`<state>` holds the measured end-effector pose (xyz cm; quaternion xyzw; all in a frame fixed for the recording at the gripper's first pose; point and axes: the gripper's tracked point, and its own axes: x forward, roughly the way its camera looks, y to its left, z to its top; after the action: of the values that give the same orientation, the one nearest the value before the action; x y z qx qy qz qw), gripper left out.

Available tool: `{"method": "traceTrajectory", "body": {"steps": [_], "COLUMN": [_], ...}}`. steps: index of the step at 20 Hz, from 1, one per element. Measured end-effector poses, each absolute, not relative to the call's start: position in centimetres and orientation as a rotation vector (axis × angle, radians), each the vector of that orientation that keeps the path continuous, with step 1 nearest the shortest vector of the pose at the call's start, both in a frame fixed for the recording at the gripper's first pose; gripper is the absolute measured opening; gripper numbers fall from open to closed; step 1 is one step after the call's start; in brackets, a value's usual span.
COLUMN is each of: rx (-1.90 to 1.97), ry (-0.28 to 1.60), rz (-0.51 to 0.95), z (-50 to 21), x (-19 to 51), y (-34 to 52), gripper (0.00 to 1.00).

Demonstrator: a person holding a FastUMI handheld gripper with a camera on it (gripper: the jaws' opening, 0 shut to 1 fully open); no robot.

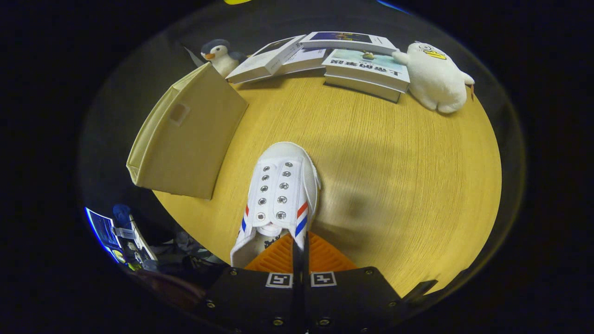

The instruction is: Open the storage box then place both shoes into the box .Put the left shoe in first, then the right shoe, with the right side of both shoes facing outward in a uniform manner.

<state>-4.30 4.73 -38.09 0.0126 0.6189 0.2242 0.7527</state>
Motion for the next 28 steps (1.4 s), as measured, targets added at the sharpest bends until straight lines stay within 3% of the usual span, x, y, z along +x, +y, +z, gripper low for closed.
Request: {"method": "traceTrajectory", "body": {"steps": [16,28], "rx": [0.089,-0.095], "ry": [1.145,1.200], "rz": [0.663,0.757], "z": [-19.4,-23.6], "x": [1.9,2.7], "y": [18.4,31.9], "gripper": [0.00,0.00]}}
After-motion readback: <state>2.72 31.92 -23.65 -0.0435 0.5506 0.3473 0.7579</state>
